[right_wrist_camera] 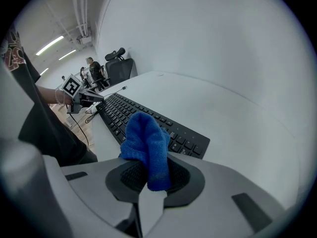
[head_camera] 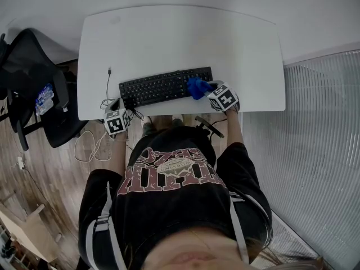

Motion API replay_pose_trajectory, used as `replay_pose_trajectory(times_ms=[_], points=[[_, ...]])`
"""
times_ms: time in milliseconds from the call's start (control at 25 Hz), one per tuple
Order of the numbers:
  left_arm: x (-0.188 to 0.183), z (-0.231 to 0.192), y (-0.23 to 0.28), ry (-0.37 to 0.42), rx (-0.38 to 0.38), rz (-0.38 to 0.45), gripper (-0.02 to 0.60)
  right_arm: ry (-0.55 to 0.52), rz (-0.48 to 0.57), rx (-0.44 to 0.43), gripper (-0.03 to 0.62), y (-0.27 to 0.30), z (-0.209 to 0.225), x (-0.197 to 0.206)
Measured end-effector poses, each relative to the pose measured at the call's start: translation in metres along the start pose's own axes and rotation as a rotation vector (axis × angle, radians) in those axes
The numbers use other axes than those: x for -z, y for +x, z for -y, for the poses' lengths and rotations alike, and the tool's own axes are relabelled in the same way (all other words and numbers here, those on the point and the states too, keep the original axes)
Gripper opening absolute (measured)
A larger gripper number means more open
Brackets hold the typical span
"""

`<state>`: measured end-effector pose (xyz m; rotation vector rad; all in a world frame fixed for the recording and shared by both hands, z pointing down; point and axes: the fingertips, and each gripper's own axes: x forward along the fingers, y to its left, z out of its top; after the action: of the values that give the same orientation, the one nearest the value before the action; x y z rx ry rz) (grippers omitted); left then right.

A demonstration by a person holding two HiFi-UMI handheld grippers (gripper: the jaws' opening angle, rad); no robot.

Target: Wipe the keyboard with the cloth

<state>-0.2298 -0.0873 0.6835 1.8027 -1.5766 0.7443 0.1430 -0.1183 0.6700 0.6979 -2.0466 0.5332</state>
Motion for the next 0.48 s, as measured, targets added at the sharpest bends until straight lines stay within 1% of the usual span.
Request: replay_pose_trajectory(times_ms=[480], points=[[0.002,-0.002,0.001,0.002,-0.006,-0.002,0.034,0.087,-0.010,0.089,0.064,-0.018,0.032,0.030]])
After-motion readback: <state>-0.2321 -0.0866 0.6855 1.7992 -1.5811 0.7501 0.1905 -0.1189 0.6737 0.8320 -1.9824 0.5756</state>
